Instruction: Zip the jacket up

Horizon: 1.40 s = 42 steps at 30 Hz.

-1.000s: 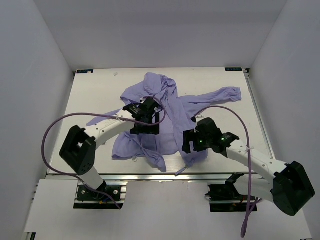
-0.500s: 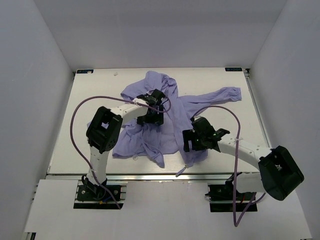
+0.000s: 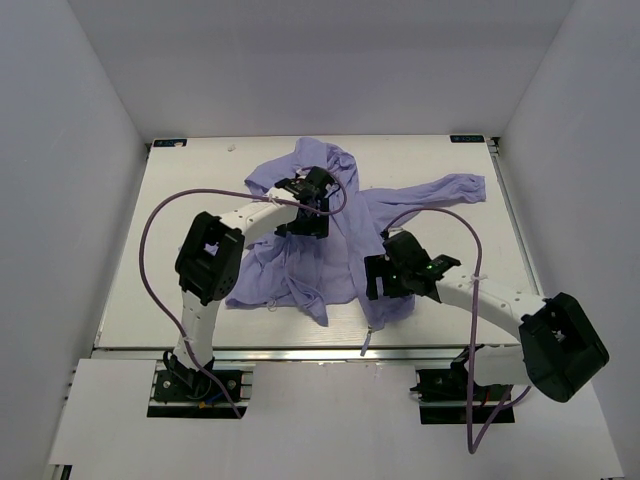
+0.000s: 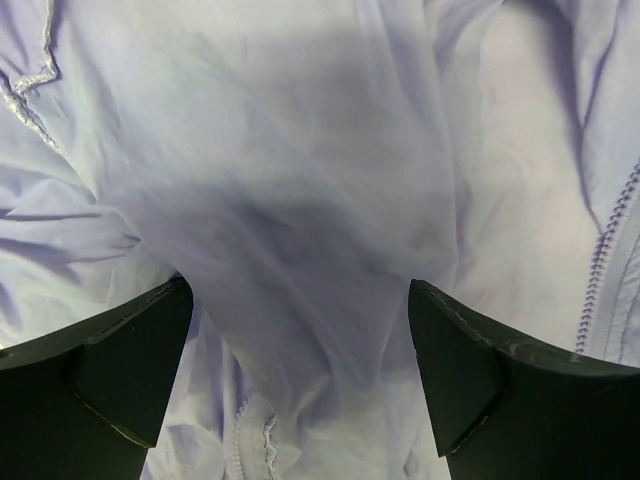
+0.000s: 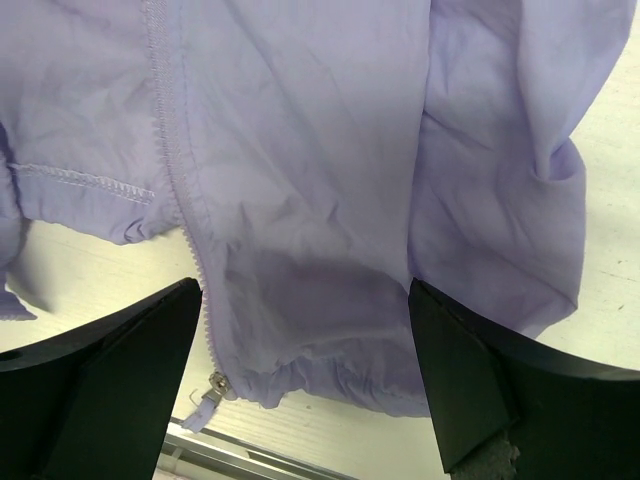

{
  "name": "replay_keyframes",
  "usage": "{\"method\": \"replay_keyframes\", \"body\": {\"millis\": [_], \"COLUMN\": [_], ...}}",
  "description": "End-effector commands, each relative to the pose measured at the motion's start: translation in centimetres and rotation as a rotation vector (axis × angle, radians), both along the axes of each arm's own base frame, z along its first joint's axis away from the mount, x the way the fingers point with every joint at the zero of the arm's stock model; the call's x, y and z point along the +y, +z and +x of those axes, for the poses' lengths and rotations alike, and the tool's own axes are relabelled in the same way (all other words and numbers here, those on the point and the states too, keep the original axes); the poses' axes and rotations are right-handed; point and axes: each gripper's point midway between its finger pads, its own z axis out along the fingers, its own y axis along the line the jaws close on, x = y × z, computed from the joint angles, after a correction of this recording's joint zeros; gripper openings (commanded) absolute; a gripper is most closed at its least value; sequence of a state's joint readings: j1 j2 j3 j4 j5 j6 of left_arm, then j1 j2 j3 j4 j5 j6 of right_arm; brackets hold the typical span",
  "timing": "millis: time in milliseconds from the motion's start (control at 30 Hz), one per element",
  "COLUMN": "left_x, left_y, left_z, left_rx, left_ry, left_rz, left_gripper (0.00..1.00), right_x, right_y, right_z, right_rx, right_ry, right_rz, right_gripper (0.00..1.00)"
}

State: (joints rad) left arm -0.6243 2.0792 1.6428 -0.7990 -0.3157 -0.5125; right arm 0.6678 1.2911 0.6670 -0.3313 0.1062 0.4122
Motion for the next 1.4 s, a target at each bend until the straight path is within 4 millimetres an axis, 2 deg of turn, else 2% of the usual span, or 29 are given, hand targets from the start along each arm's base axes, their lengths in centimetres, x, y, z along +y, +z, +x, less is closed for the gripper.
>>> {"method": "replay_keyframes", "body": {"millis": [0,167,200,267,400,433,500,567,733,833,900,933,967,1033,1067,1167,1200,1233,1267,1300,1367], "left_x": [-0.1,-1.9,-3.1,-4.1,-8.1,-9.5,-11.2,-12.6,-17.3,-18.7,-18.7,-19.1,-18.4,-17.9,-17.8,-15.6,-14.6,-14.0,-13.0,-11.9,-10.5], "left_y": [2.7,2.6,3.2,3.6,4.9,5.1,5.8,5.1,6.7,6.2,5.3,5.6,4.4,4.4,4.7,5.8,7.1,7.6,7.3,8.6,9.3], "left_z": [0.1,-0.8,-1.1,-1.7,-2.8,-3.6,-3.5,-3.9,-3.4,-2.9,-2.8,-2.5,-2.5,-2.2,-2.3,-1.5,-1.0,-1.0,-1.5,-1.4,-1.9], "left_rx": [-0.032,0.011,0.02,0.031,0.019,0.052,0.056,0.077,0.032,0.022,0.034,0.027,0.051,0.037,0.036,-0.028,-0.074,-0.088,-0.079,-0.115,-0.126], "left_ry": [0.004,-0.025,-0.05,-0.063,-0.163,-0.204,-0.237,-0.259,-0.329,-0.327,-0.317,-0.317,-0.304,-0.304,-0.312,-0.293,-0.273,-0.269,-0.259,-0.237,-0.212], "left_rz": [-0.03,-0.134,-0.198,-0.256,-0.428,-0.484,-0.532,-0.518,-0.544,-0.522,-0.482,-0.478,-0.435,-0.395,-0.389,-0.293,-0.264,-0.246,-0.211,-0.192,-0.166], "left_gripper": [0.98,0.98,0.98,0.98,0.97,0.97,0.96,0.96,0.96,0.96,0.97,0.98,0.98,0.98,0.98,0.98,0.98,0.98,0.98,0.98,0.98], "right_x": [0.4,0.3,0.3,0.3,0.2,0.1,-0.1,-0.5,-1.0,-1.3,-1.2,-1.0,-0.8,-0.2,0.1,0.9,1.0,1.2,1.5,1.7,2.6], "right_y": [1.6,1.5,1.6,1.6,1.8,1.8,2.0,2.1,2.1,1.7,1.8,2.1,2.4,3.6,4.0,6.5,7.1,7.5,8.2,8.5,8.6], "right_z": [1.2,1.0,1.0,0.9,0.7,0.7,0.4,0.2,-0.5,-1.0,-1.2,-1.3,-1.4,-1.3,-1.3,-0.6,-0.4,-0.3,-0.1,0.0,-0.3], "right_rx": [-0.066,-0.067,-0.07,-0.073,-0.092,-0.094,-0.102,-0.11,-0.118,-0.103,-0.099,-0.103,-0.101,-0.136,-0.148,-0.231,-0.248,-0.256,-0.267,-0.263,-0.24], "right_ry": [-0.018,-0.024,-0.026,-0.027,-0.027,-0.027,-0.03,-0.04,-0.043,-0.045,-0.026,-0.009,0.011,0.061,0.083,0.121,0.123,0.124,0.132,0.133,0.155], "right_rz": [0.027,0.037,0.041,0.045,0.06,0.065,0.07,0.073,0.087,0.085,0.088,0.095,0.104,0.13,0.142,0.189,0.197,0.204,0.215,0.224,0.258], "right_gripper": [0.89,0.89,0.89,0.89,0.89,0.89,0.89,0.89,0.89,0.89,0.89,0.89,0.89,0.89,0.89,0.89,0.89,0.89,0.89,0.89,0.89]}}
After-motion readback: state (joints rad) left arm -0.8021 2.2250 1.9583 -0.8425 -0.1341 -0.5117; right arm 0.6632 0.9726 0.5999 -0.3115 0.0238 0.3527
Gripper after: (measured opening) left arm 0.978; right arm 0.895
